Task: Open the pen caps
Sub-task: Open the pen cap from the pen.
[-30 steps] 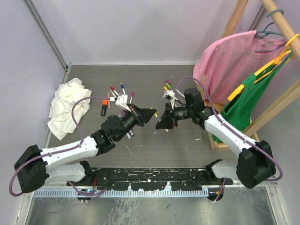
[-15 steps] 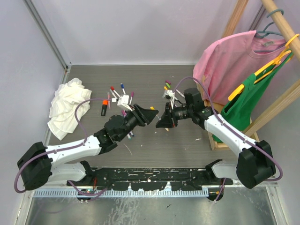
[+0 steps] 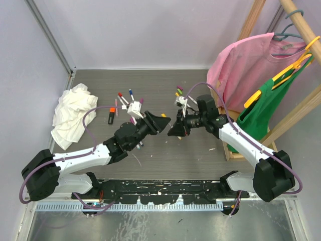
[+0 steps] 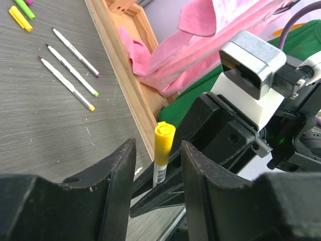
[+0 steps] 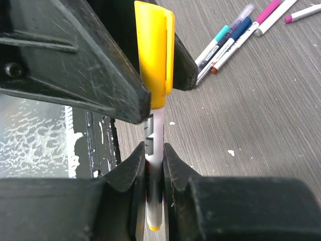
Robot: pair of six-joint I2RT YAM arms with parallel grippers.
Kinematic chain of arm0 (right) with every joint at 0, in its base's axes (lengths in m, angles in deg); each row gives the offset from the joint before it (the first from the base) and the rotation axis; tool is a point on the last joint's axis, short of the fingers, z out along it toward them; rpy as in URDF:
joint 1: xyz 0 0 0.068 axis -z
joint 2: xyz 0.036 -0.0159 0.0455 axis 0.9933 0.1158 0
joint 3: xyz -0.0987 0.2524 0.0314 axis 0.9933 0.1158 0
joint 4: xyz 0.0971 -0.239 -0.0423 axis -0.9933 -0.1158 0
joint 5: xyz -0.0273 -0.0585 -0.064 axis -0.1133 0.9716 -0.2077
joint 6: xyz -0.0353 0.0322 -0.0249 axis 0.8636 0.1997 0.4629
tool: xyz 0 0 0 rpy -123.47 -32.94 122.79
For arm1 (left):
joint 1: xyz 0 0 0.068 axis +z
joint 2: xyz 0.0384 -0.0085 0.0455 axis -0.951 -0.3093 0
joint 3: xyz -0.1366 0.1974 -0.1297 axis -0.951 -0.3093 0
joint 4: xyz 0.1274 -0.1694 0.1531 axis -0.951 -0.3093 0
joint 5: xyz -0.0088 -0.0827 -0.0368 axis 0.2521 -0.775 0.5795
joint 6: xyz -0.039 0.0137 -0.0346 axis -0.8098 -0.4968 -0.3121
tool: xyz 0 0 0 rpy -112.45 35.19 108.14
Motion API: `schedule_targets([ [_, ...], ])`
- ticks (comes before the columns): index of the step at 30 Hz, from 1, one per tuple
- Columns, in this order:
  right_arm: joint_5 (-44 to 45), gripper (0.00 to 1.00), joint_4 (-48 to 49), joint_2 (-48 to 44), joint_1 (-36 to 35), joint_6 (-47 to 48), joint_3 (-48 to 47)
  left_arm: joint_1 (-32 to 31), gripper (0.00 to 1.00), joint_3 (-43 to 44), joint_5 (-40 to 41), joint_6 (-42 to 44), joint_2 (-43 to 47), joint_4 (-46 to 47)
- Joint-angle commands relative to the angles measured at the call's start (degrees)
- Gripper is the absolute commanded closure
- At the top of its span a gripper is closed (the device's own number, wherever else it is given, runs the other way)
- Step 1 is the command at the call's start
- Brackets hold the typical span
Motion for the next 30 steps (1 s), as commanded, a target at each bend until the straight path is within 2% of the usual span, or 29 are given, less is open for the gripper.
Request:
schedule_targets([
  [1,1.3,0.99,0.8,-1.3,-0.4,1.5,-2.0,0.0,0.58,1.3,1.6,0.8,2.7,2.4],
  [5,1.8,0.99,0.7,-1.3,-0.7,2.0,-2.0,0.2,0.62,1.8,1.5,0.8,2.7,1.8],
  [9,2.1,0.99,0.6,-1.3,-0.8,2.3,-1.9,0.1,0.71,2.4,0.8,1.1,2.3,1.5],
  [11,2.3,0.99,0.5,-1.3,-0.9,2.5,-2.0,0.1,0.79,2.5,0.8,1.2,2.1,1.5],
  [12,2.4,0.99,0.4,-1.3,-1.0,2.8,-2.0,0.2,0.88,2.6,0.8,1.4,2.0,1.5],
  [14,2.7,0.99,0.2,-1.4,-1.2,3.5,-2.0,0.3,0.99,2.5,0.8,2.1,2.0,1.7],
  [18,3.8,0.99,-0.3,-1.3,-1.6,4.6,-1.9,2.8,1.0,1.1,0.4,1.4,2.5,4.1],
  [21,4.2,0.99,-0.4,-0.9,-1.7,4.8,-2.0,7.6,1.0,1.0,-1.3,0.8,3.7,5.9],
  [24,5.3,0.99,-0.8,0.4,-1.9,5.2,-2.0,11.7,1.0,4.0,-0.9,4.5,5.3,5.4],
  [27,5.9,0.99,-1.4,2.5,-2.0,5.0,-2.3,14.6,1.0,7.8,2.8,9.0,6.7,4.5],
  [30,6.5,0.99,-1.6,3.8,-2.1,4.8,-2.7,18.5,1.0,9.9,4.2,8.3,7.5,4.0],
])
